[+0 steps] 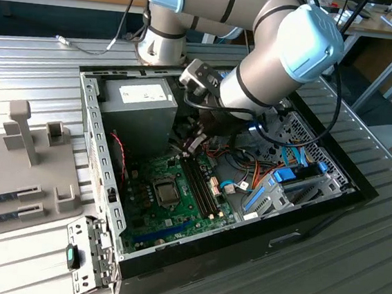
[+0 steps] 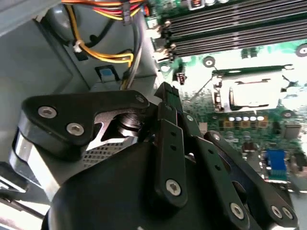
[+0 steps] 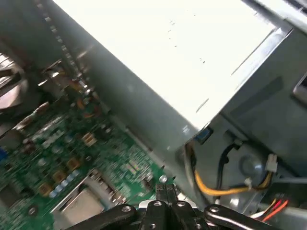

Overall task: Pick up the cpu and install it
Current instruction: 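Close the cpu cover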

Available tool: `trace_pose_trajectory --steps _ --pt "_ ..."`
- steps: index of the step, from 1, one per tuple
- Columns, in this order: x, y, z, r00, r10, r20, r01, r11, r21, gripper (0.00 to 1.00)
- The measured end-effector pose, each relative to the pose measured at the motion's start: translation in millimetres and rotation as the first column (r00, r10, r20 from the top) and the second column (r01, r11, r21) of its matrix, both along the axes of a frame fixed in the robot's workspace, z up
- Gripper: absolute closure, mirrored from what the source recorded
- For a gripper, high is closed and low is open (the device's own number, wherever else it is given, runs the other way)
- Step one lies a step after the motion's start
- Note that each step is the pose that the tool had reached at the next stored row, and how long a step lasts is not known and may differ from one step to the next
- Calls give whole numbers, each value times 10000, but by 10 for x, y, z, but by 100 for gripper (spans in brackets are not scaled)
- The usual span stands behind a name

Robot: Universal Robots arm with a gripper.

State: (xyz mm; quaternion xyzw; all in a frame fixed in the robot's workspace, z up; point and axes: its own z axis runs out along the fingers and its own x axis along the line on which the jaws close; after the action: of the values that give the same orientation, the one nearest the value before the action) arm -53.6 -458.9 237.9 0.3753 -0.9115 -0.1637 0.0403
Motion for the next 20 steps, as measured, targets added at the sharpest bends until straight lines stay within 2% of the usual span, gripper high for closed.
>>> trace_pose_trajectory --steps 3,6,11,13,14,18,20 --pt "-36 26 -24 10000 38 0 -38 10000 2 89" --pt "-95 27 -39 9999 169 -1 -169 9999 -1 89" --pt "-117 27 -42 9993 384 4 -384 9993 -27 89" --pt "-126 27 -41 9985 552 1 -552 9984 -148 89" --pt "-135 26 -40 9977 684 -3 -684 9973 -274 89" --pt "-151 26 -29 9961 880 -10 -879 9945 -565 89" --pt "-156 26 -20 9948 1018 -25 -1017 9918 -768 89"
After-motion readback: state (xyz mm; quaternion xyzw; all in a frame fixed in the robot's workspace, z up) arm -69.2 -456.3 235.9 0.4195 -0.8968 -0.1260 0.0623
